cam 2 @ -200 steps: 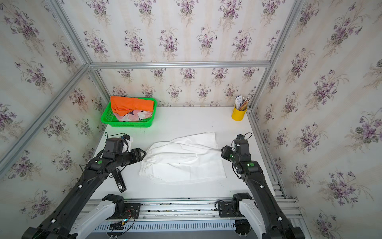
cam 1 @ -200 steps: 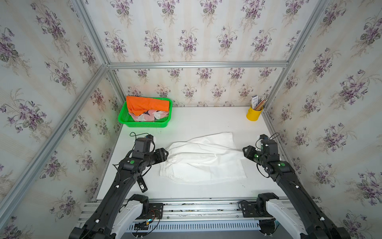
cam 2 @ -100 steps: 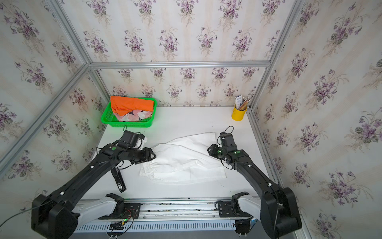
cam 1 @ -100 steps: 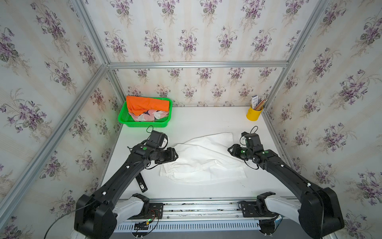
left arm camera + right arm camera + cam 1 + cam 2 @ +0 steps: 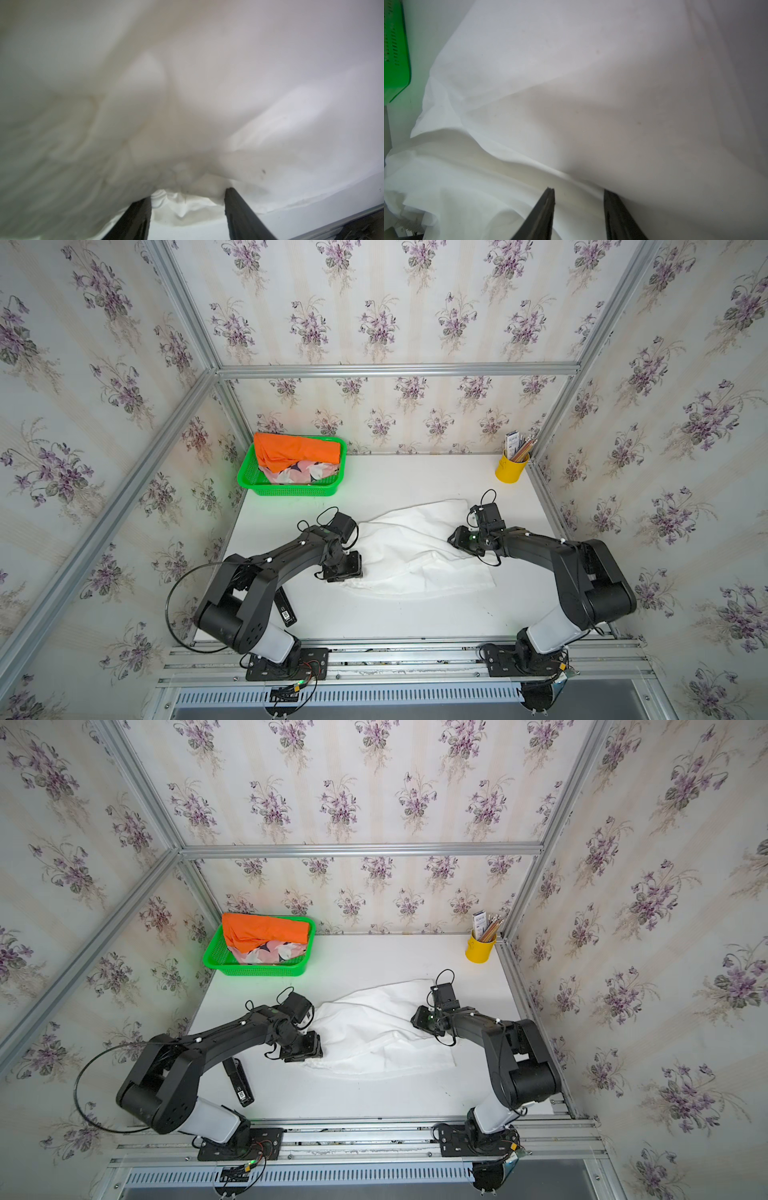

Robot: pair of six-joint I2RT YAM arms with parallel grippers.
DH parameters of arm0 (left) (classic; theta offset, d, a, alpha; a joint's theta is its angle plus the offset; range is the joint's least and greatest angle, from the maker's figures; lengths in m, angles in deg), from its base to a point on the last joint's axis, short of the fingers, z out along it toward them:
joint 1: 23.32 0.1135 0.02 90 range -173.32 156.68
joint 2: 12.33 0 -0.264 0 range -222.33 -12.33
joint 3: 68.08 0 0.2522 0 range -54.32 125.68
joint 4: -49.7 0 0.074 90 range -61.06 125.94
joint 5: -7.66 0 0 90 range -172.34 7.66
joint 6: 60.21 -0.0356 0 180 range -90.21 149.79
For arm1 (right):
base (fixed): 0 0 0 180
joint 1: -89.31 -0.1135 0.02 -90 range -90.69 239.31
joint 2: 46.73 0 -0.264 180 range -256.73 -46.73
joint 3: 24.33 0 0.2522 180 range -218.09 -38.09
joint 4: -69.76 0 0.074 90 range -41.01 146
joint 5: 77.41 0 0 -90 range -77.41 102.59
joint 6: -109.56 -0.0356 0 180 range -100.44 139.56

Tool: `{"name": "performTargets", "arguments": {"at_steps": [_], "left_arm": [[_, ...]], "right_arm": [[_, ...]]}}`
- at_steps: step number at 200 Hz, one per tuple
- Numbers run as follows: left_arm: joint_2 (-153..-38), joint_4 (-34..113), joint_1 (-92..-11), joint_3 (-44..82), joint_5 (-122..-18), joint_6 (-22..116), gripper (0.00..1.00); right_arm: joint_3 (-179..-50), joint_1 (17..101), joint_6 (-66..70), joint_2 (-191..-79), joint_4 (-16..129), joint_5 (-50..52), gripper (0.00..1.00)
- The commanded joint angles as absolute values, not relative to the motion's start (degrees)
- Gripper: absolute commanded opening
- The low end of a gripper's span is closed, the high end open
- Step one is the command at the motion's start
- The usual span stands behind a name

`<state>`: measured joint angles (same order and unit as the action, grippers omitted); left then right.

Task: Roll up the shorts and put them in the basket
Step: Adjust the shorts at the center of the board.

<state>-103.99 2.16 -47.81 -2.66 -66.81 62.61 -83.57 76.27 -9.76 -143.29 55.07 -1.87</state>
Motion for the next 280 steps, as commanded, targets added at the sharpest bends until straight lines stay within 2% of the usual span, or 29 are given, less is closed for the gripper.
{"name": "performTargets", "arguments": {"at_steps": [1, 25, 59, 78, 122, 142, 147, 186, 198, 244, 267, 270, 280], "left_arm": [[-108.3, 8.0, -47.4, 1.9, -69.8, 59.8, 0.59], [-108.3, 6.2, -45.7, 6.1, -69.8, 59.1, 0.58], [-100.5, 1.7, -44.8, 2.5, -69.9, 64.5, 0.71], [-99.8, 4.0, -44.6, -0.6, -65.5, 68.0, 0.72], [-102.7, 14.8, -43.0, -4.1, -60.2, 72.0, 0.64], [-104.0, 18.8, -41.8, -5.2, -58.4, 73.2, 0.56], [-104.1, 18.9, -41.6, -5.0, -58.7, 73.2, 0.52], [-104.2, 12.0, -41.3, -0.8, -66.8, 70.5, 0.54], [-105.1, 10.6, -41.1, 0.5, -68.0, 69.4, 0.58], [-108.5, 10.6, -40.8, 3.1, -69.0, 67.8, 0.59], [-109.6, 11.9, -40.7, 4.3, -68.6, 66.9, 0.56], [-109.8, 11.9, -40.8, 4.5, -68.6, 66.7, 0.52], [-110.2, 11.7, -40.8, 5.3, -68.7, 66.3, 0.47]], "right_arm": [[-86.8, 79.0, -8.4, -147.4, 54.5, 4.0, 0.44], [-91.2, 80.7, -7.3, -147.3, 51.7, 3.8, 0.42], [-89.3, 80.9, -5.6, -138.4, 47.4, 5.3, 0.45], [-86.9, 81.0, -5.7, -134.9, 46.4, 4.4, 0.46], [-83.0, 81.0, -5.1, -129.8, 44.5, 3.8, 0.44], [-82.3, 81.0, -4.4, -128.5, 43.7, 4.7, 0.43], [-82.4, 81.0, -4.3, -128.5, 43.2, 4.8, 0.43], [-82.4, 81.0, -4.4, -127.0, 41.9, 4.9, 0.41], [-82.3, 81.0, -4.6, -126.4, 41.8, 4.8, 0.41], [-81.0, 81.0, -5.3, -124.3, 41.2, 5.5, 0.40], [-80.9, 81.0, -5.0, -124.0, 40.3, 6.5, 0.40], [-80.9, 81.0, -5.0, -123.9, 40.2, 6.6, 0.40], [-80.7, 81.0, -4.9, -123.5, 40.1, 6.9, 0.40]]}}
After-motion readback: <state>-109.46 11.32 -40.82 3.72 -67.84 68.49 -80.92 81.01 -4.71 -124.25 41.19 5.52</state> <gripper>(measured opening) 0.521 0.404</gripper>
